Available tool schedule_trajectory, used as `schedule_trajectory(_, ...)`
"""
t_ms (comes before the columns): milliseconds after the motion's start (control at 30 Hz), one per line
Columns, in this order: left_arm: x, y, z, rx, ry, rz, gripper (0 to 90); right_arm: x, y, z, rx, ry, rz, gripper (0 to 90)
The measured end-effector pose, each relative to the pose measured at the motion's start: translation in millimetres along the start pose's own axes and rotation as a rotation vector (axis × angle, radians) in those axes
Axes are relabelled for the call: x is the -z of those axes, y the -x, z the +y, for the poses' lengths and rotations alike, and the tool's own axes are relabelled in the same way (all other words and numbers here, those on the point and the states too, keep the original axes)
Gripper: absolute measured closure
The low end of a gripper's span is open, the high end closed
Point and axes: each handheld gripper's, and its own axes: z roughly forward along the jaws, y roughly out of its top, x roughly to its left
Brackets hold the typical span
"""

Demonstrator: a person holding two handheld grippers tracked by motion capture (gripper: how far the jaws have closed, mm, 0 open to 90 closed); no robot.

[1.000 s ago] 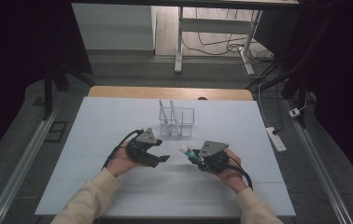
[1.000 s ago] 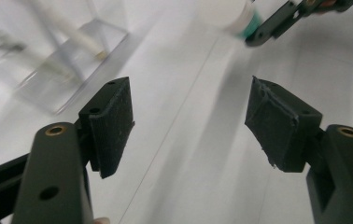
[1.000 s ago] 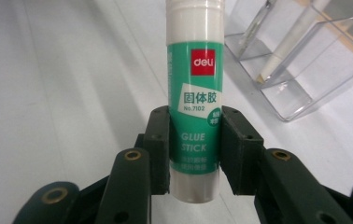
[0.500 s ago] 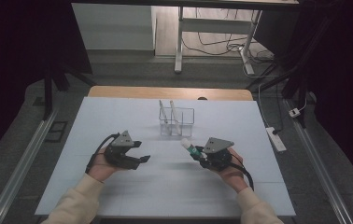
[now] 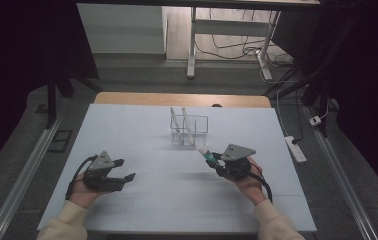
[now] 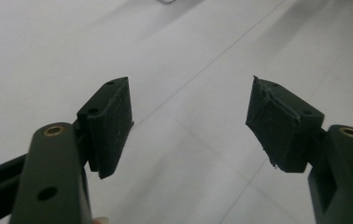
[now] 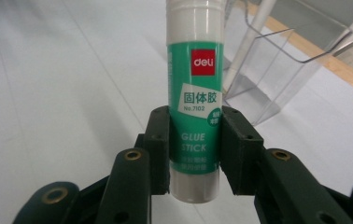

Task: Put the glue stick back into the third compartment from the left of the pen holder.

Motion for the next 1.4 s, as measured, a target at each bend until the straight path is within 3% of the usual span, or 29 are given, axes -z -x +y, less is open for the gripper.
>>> schedule_trajectory(300, 3.0, -4.0, -8.7, 0.017, -0.015, 0.012, 29.6, 1.1, 10.4, 5.2, -0.050, 0.040, -0.037, 65.1)
schedule_trajectory(767, -0.2, -2.8, -9.6, 0.002, -0.035, 0.013, 28.8, -18.5, 32.8, 28.6, -0.141, 0.126, -0.083, 65.1)
schedule_trajectory(1400, -1.1, -5.0, -11.0, 0.004, -0.041, 0.017, 28.5, -49.7, 60.7, 46.1, -0.226, 0.152, -0.115, 65.0)
